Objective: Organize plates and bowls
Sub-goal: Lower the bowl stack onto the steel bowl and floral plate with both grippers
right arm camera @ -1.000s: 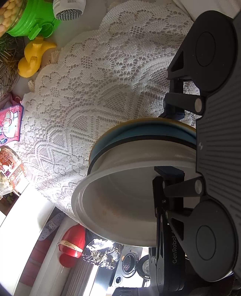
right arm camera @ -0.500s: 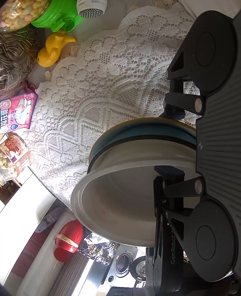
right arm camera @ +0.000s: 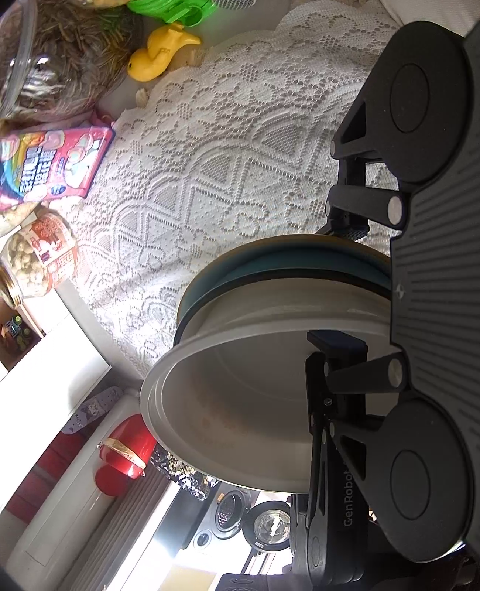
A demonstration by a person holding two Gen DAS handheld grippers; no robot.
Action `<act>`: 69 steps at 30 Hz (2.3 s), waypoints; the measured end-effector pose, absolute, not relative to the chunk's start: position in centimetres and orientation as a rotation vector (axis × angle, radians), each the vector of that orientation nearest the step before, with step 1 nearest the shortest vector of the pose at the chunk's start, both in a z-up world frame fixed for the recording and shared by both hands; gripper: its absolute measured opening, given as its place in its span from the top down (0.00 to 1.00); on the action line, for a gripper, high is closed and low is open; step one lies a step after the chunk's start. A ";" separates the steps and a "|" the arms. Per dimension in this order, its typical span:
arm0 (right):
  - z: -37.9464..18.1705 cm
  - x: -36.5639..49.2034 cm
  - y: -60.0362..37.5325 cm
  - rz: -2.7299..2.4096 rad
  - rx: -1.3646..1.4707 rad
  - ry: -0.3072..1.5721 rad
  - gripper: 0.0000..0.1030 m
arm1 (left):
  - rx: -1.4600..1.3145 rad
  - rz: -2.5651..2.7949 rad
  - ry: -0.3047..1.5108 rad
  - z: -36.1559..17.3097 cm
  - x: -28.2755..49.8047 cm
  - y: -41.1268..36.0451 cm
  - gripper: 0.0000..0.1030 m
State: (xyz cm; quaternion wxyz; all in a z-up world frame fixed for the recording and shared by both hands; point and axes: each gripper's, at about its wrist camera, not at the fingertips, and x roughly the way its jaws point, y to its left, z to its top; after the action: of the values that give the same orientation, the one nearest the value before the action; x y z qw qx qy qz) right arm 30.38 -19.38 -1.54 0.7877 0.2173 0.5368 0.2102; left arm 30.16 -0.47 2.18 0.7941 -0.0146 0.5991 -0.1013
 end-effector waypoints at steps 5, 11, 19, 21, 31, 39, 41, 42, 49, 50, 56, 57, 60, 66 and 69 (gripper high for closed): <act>0.6 30.7 -15.6 0.524 0.438 1.141 0.53 | -0.058 -0.146 1.244 4.7 28.6 3.1 0.46; 2.3 30.7 -9.0 0.637 0.384 1.155 0.53 | -0.109 -0.033 1.221 6.8 26.0 8.8 0.46; -0.1 30.7 -1.5 0.727 0.328 1.285 0.53 | -0.199 0.071 1.266 4.4 23.3 15.8 0.46; -1.5 30.7 -0.5 0.713 0.310 1.337 0.53 | -0.174 0.083 1.294 3.0 23.1 16.2 0.48; -2.9 30.9 0.6 0.635 0.219 1.342 0.53 | -0.071 0.078 1.291 1.7 23.2 15.3 0.57; -2.9 31.0 0.6 0.643 0.212 1.343 0.52 | -0.074 0.078 1.289 1.5 23.3 15.4 0.57; -2.9 30.9 0.7 0.646 0.212 1.342 0.52 | -0.074 0.079 1.289 1.5 23.2 15.4 0.57; -2.9 30.9 0.6 0.648 0.212 1.342 0.52 | -0.073 0.078 1.289 1.5 23.2 15.4 0.57; -2.7 31.1 0.6 0.645 0.214 1.358 0.52 | -0.101 0.088 1.285 1.4 23.2 15.9 0.63; -2.7 31.1 0.6 0.641 0.213 1.360 0.52 | -0.106 0.087 1.286 1.4 23.2 16.0 0.63; -2.2 30.9 0.5 0.634 0.187 1.358 0.53 | -0.134 0.071 1.280 1.2 23.1 16.2 0.64; -2.0 30.9 0.4 0.633 0.183 1.358 0.53 | -0.138 0.069 1.279 1.2 23.1 16.3 0.65; -1.4 30.8 0.1 0.628 0.175 1.351 0.53 | -0.156 0.070 1.274 1.2 22.9 16.5 0.68; 2.0 30.2 -1.6 0.605 0.109 1.209 0.53 | -0.208 0.051 1.297 0.3 22.8 17.1 0.75; 2.2 30.4 -2.6 0.588 0.100 1.181 0.53 | -0.208 0.055 1.288 0.5 22.8 16.8 0.75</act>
State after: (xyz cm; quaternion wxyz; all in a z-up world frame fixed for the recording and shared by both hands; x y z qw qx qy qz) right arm 30.36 -2.57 2.24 0.7891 0.0466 0.5484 0.2730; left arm 22.76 16.85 0.53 0.7943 -0.0967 0.5992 0.0256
